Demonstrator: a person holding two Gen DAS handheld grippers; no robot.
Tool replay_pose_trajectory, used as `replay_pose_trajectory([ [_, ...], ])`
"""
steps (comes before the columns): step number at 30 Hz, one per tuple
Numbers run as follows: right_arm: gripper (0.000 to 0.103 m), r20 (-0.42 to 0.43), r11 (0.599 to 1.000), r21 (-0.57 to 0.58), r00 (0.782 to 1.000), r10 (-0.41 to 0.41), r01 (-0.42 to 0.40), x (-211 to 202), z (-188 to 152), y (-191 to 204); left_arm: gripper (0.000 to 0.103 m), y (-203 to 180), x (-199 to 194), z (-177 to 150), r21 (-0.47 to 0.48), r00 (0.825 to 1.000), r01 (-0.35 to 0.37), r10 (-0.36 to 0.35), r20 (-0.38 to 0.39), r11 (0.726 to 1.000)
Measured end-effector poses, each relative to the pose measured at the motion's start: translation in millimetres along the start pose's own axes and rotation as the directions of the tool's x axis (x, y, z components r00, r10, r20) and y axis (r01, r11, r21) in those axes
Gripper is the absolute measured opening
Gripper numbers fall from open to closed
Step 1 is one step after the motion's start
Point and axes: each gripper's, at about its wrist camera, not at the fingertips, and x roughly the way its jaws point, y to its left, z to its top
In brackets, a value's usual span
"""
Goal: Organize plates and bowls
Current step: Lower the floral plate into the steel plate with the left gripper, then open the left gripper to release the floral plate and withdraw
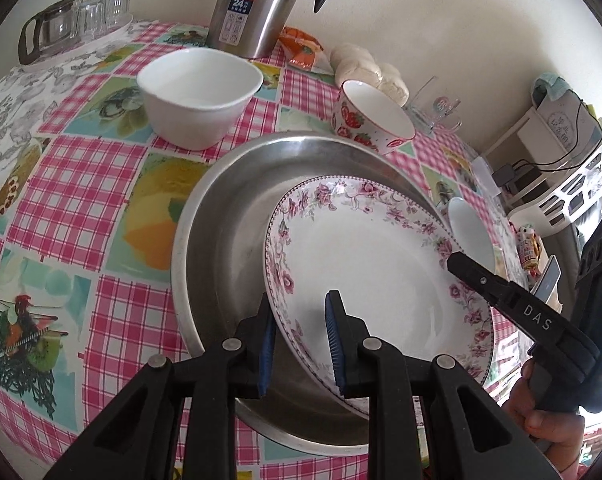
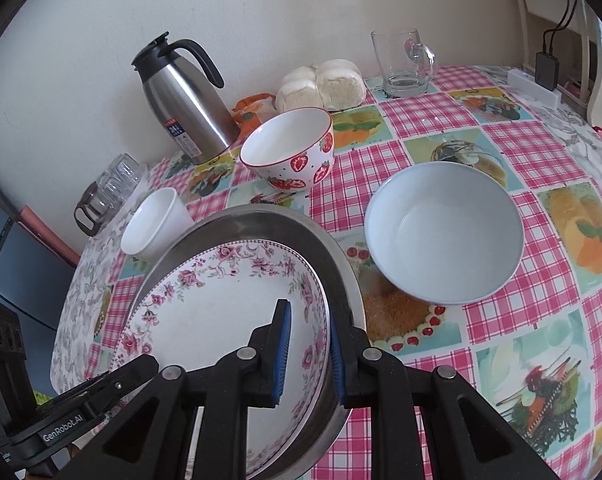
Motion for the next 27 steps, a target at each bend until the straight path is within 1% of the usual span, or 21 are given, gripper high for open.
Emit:
replay_pose_trajectory([
  [5,0.020,-0.006,1.000,-0.002,1.000,-0.010,0.010,6,1,0,0.024,-3,11,-1,0.030,0.999,-0.036,0.037,-0.026,0.999],
  [12,0.019,-0.001,0.999,-0.026,1.000,-0.025,0.025,9,1,0,0.024,-1,14,1,0.017,0.999,-0.023,0.023,-0.035,1.000],
  [15,0.020,-0.001,0.999,-0.035,0.999,-0.033,0.033,9,0,1,0.026,-1,13,1,0.015,0.999,-0.024,0.024,-0.041,1.000],
  [18,0.020,-0.001,0.998,-0.042,0.999,-0.037,0.036,9,0,2,0.026,6,9,3,-0.028,0.999,-0.002,0.001,-0.035,1.000],
  [23,0.020,0.000,0.998,-0.052,0.999,-0.046,0.046,9,-1,4,0.025,20,2,7,-0.090,1.000,-0.017,0.018,0.008,0.996],
  [25,0.020,0.000,0.997,-0.057,0.999,-0.048,0.048,10,-1,5,0.025,27,1,8,-0.134,1.000,0.022,-0.020,0.013,0.991],
  [27,0.020,0.001,0.997,-0.061,0.999,-0.053,0.053,10,-1,6,0.025,31,0,9,-0.157,0.999,0.034,-0.031,0.022,0.987],
])
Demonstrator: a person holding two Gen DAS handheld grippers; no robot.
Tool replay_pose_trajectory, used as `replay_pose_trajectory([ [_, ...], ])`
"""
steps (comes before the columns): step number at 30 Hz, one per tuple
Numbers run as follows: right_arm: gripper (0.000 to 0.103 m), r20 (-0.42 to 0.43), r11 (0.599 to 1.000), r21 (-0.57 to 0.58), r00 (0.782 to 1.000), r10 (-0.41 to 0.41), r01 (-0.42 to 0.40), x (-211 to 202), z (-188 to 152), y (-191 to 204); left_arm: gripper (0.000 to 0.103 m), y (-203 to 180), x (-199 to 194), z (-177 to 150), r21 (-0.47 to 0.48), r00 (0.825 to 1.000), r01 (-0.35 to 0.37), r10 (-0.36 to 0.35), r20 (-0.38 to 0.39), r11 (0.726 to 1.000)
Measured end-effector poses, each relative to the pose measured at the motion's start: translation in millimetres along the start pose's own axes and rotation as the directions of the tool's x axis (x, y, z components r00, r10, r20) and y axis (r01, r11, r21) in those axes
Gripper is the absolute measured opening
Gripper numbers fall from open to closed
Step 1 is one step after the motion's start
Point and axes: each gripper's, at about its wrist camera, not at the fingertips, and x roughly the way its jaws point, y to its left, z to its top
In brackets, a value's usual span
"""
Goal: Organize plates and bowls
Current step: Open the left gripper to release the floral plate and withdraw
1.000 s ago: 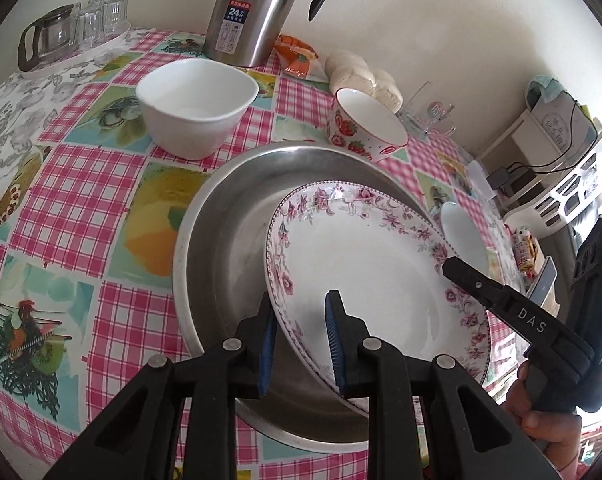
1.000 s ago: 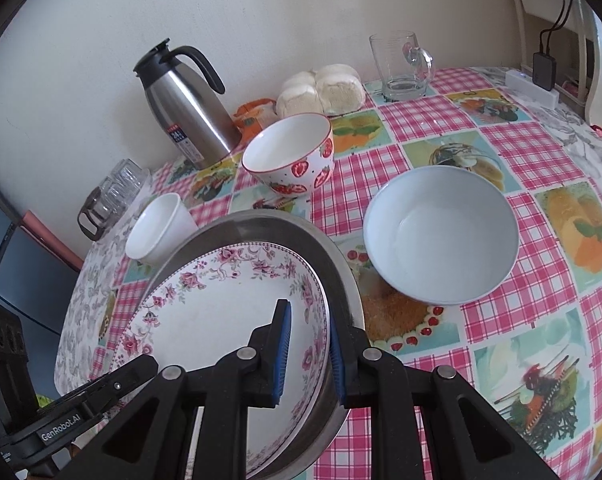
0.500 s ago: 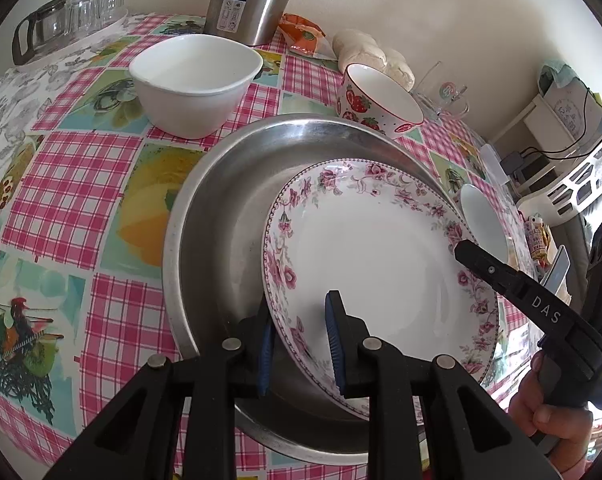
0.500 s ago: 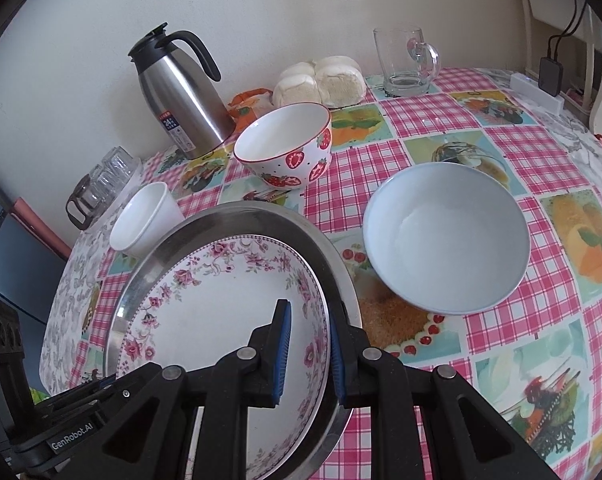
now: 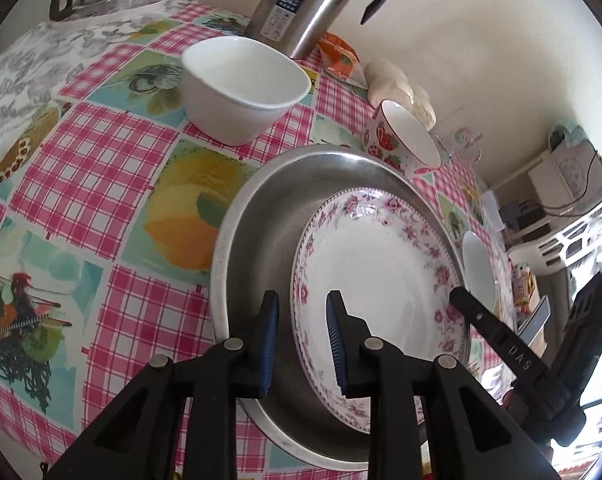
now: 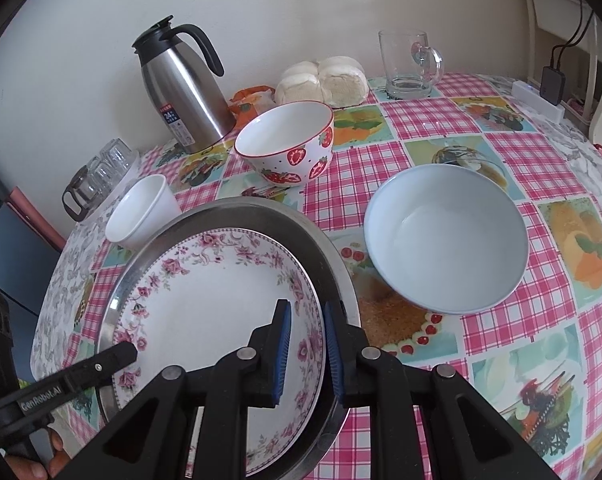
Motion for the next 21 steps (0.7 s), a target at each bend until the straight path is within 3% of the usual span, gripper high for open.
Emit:
replay_pose_trajectory([
  [7,0.020,-0.014,1.000,-0.017,1.000,0.007,-0.007,3,-2,6,0.025,3,-8,4,0.001,0.998,-0.042,0.042,0.044,0.999],
  [21,0.020,-0.008,0.999,-0.039,1.000,-0.003,0.003,5,-2,11,0.025,-6,-3,3,0.061,0.992,-0.116,0.113,0.054,0.991],
])
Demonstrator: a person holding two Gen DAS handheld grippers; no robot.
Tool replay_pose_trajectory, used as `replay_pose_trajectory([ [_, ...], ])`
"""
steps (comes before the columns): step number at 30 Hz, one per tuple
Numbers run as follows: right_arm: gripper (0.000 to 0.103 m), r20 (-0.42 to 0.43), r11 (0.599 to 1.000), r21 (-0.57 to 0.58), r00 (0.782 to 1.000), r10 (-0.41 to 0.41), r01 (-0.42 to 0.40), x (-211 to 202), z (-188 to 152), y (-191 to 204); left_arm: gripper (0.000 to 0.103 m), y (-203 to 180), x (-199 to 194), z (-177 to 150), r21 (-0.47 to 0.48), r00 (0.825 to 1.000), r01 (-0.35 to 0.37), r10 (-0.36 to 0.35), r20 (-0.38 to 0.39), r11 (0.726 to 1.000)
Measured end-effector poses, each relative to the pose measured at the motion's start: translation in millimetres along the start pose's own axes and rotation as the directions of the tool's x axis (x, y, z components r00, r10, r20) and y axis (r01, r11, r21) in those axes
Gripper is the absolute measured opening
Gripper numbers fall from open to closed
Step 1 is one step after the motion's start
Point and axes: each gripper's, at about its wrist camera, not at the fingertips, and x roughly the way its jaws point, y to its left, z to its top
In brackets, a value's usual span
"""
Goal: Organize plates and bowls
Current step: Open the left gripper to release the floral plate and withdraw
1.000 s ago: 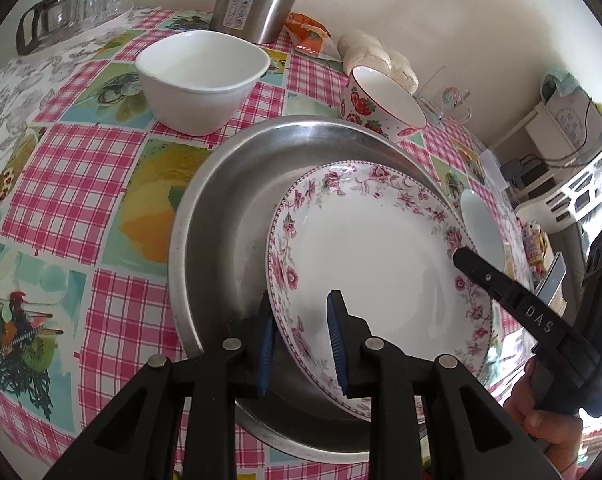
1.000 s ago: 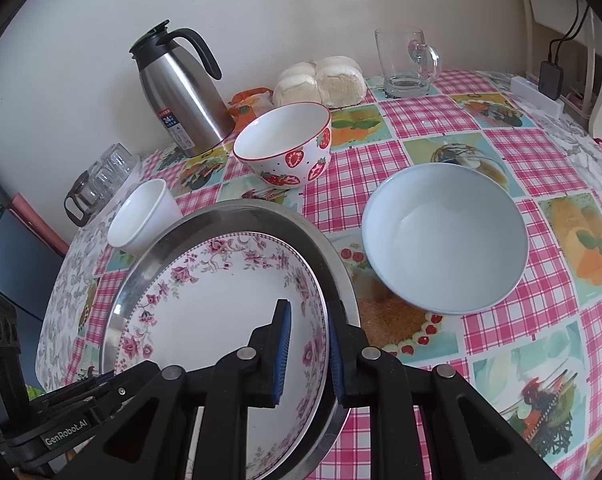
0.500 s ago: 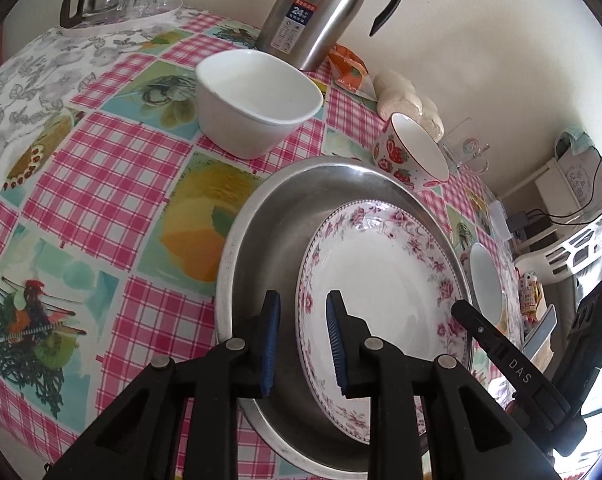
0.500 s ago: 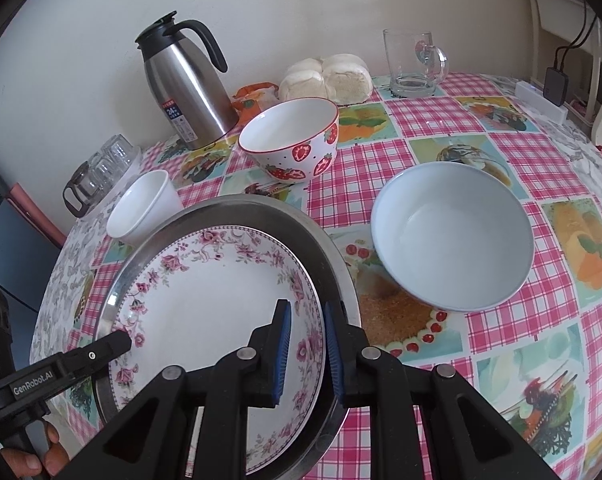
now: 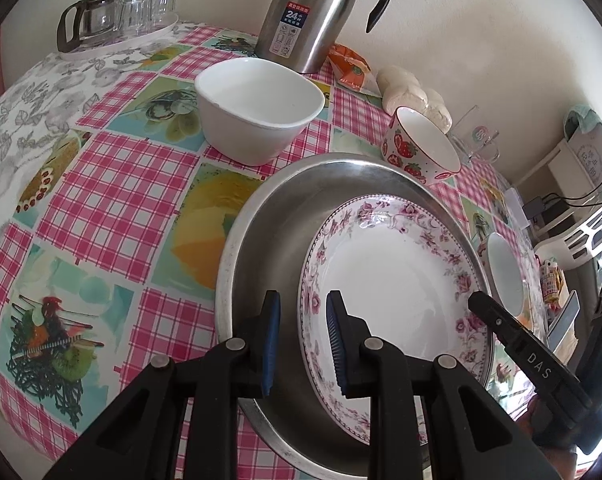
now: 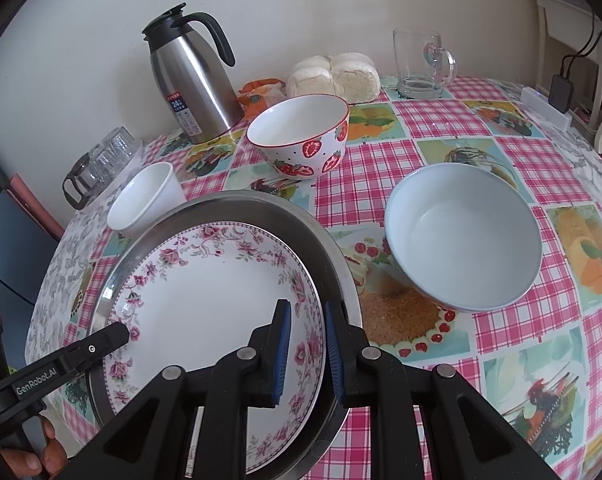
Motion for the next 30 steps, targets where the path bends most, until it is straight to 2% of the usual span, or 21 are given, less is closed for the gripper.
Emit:
replay_pose_trajectory([
  [25,0.023,0.007,0.999,0.018,0.999,0.043,-0.043,4,2,2,0.025,4,-5,0,-0.062,0.999,0.037,-0.038,-0.014,0.997],
  [30,0.032,0.028,1.000,0.018,0.999,0.023,-0.024,-4,4,-1,0.031,-1,-13,1,-0.045,1.000,0.017,-0.017,0.004,0.999],
])
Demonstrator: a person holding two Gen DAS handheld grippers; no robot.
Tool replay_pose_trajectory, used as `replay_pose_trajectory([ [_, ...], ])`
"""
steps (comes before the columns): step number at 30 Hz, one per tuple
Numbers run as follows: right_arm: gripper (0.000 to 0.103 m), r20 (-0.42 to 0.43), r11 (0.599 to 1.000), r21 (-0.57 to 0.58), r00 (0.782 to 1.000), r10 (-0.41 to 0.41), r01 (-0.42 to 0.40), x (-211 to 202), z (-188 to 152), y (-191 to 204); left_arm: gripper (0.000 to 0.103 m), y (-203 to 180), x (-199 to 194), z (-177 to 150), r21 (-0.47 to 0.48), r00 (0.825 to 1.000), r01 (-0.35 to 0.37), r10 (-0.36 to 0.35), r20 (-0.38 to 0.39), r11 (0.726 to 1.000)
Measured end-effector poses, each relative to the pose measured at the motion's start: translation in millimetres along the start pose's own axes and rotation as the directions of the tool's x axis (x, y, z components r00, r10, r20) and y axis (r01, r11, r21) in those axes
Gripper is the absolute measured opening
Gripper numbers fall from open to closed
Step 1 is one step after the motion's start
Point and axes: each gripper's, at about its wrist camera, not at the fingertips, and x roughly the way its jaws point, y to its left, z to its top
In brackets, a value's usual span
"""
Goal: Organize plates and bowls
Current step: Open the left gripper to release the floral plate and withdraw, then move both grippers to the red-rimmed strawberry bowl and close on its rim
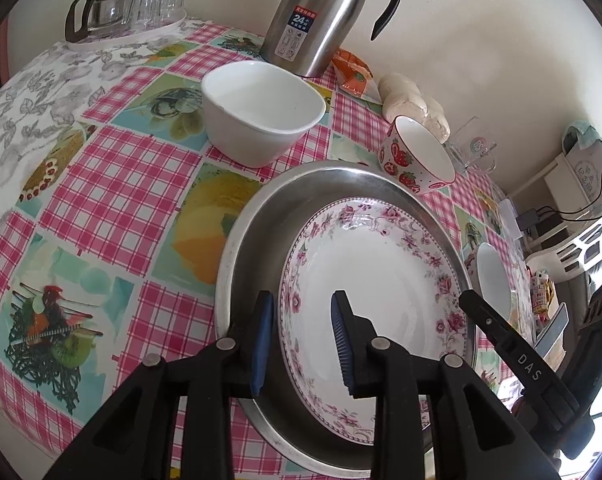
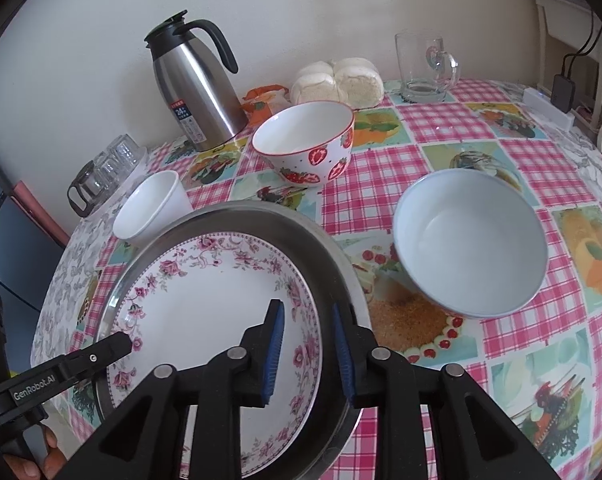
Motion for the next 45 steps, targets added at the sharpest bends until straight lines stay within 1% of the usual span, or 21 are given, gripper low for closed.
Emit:
replay_pose_trajectory([
  [3,0.032,0.014,1.000,-0.013,1.000,-0.003,0.003,-5,1,0,0.033,-1,-6,1,0.002,1.000,-0.005,0.005,0.025,1.000],
  [7,0.032,0.040,0.999,-0.029,0.999,0.013,-0.012,-14,3,4,0.036,0,-12,3,-0.006,0.999,0.026,-0.025,0.047,1.000],
  [8,0.032,0.047,0.999,-0.035,0.999,0.015,-0.014,-16,4,5,0.037,-1,-13,3,-0.003,0.998,0.027,-0.027,0.053,1.000],
  [9,0.033,0.052,0.999,-0.044,0.998,0.018,-0.016,-17,4,6,0.045,-1,-14,3,0.002,0.998,0.022,-0.022,0.059,1.000],
  [10,0.037,0.056,0.998,-0.054,0.998,0.023,-0.020,-18,3,7,0.054,-2,-15,3,0.004,0.998,0.014,-0.014,0.064,1.000],
  [12,0.070,0.068,0.997,-0.068,0.997,0.026,-0.021,-19,2,10,0.061,-4,-17,3,0.012,0.997,-0.009,0.008,0.077,1.000],
  [13,0.072,0.075,0.997,-0.074,0.997,0.024,-0.019,-20,2,11,0.062,-6,-18,4,0.019,0.996,-0.023,0.022,0.083,1.000],
  [15,0.072,0.076,0.997,-0.079,0.997,0.023,-0.017,-21,3,11,0.065,-9,-18,3,0.038,0.995,-0.054,0.050,0.091,0.998],
  [16,0.073,0.073,0.997,-0.081,0.997,0.023,-0.017,-20,2,11,0.069,-10,-18,3,0.050,0.994,-0.070,0.065,0.093,0.996],
  [17,0.076,0.069,0.996,-0.085,0.997,0.020,-0.014,-19,2,11,0.072,-12,-17,2,0.064,0.992,-0.087,0.080,0.094,0.994],
  [18,0.082,0.065,0.996,-0.092,0.998,0.014,-0.008,-18,2,11,0.079,-13,-16,2,0.075,0.991,-0.102,0.095,0.098,0.992],
  [20,0.087,0.062,0.994,-0.108,0.998,0.000,0.006,-16,0,13,0.081,-16,-16,1,0.095,0.988,-0.123,0.113,0.107,0.988],
  [22,0.090,0.061,0.993,-0.121,0.998,-0.006,0.013,-15,-1,13,0.087,-17,-16,1,0.110,0.985,-0.141,0.128,0.115,0.984],
  [24,0.097,0.063,0.992,-0.128,0.998,-0.015,0.023,-14,-1,14,0.089,-17,-16,1,0.115,0.982,-0.155,0.141,0.124,0.981],
  [26,0.101,0.068,0.991,-0.134,0.997,-0.024,0.033,-14,-1,14,0.089,-16,-16,2,0.111,0.979,-0.168,0.153,0.132,0.979],
  [27,0.102,0.069,0.990,-0.136,0.997,-0.025,0.034,-15,-1,14,0.090,-15,-16,2,0.108,0.978,-0.174,0.159,0.135,0.979],
  [30,0.103,0.069,0.989,-0.140,0.997,-0.027,0.036,-15,-1,13,0.098,-12,-17,3,0.091,0.974,-0.187,0.173,0.145,0.978],
  [34,0.103,0.084,0.987,-0.153,0.996,-0.041,0.053,-17,0,13,0.098,-11,-20,3,0.073,0.967,-0.196,0.181,0.178,0.978],
  [37,0.103,0.110,0.981,-0.180,0.993,-0.050,0.070,-19,0,17,0.099,-13,-21,4,0.077,0.964,-0.194,0.176,0.200,0.978],
  [40,0.103,0.120,0.978,-0.193,0.991,-0.058,0.081,-18,2,18,0.099,-18,-22,5,0.093,0.957,-0.196,0.170,0.235,0.976],
  [45,0.103,0.122,0.978,-0.187,0.990,-0.073,0.095,-15,4,16,0.099,-30,-19,11,0.142,0.940,-0.220,0.170,0.296,0.965],
])
